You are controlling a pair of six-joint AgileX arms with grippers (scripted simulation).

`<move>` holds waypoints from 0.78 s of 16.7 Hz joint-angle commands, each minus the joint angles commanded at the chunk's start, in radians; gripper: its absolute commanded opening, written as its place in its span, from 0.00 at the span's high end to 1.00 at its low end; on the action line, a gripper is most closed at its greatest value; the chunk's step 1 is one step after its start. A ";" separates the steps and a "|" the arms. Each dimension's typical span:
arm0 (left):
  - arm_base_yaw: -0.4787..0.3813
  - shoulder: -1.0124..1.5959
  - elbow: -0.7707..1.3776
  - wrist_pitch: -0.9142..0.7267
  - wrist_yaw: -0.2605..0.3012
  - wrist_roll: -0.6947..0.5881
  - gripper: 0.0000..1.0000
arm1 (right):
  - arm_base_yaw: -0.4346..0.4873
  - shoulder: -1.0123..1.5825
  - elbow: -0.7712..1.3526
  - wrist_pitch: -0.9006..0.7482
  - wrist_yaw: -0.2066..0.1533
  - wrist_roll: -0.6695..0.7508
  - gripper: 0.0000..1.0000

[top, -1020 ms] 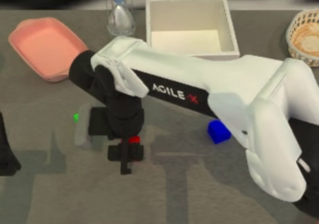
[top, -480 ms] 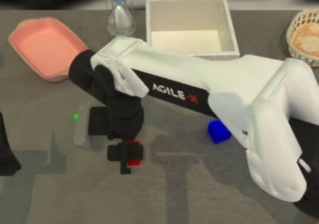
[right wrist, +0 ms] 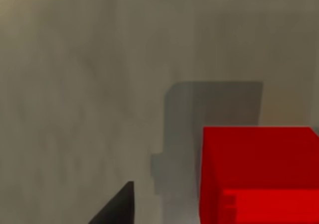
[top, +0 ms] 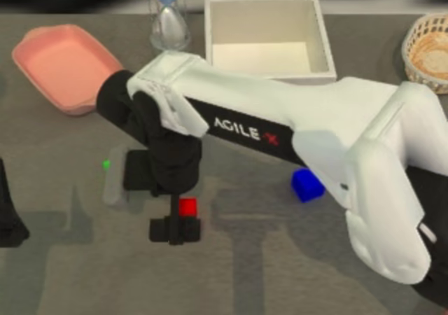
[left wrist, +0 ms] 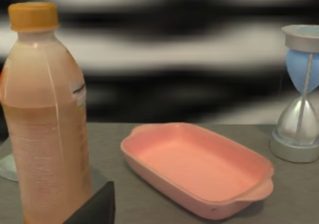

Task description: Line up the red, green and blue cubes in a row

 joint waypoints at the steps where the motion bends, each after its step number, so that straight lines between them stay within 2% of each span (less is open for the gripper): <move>1: 0.000 0.000 0.000 0.000 0.000 0.000 0.00 | 0.000 0.000 0.000 0.000 0.000 0.000 0.00; 8: 0.000 0.000 0.000 0.000 0.000 0.000 0.00 | -0.001 0.003 0.017 -0.017 0.000 0.000 0.00; 13: 0.000 0.000 0.000 0.000 0.000 0.000 0.00 | 0.002 0.013 0.218 -0.206 0.000 -0.001 0.00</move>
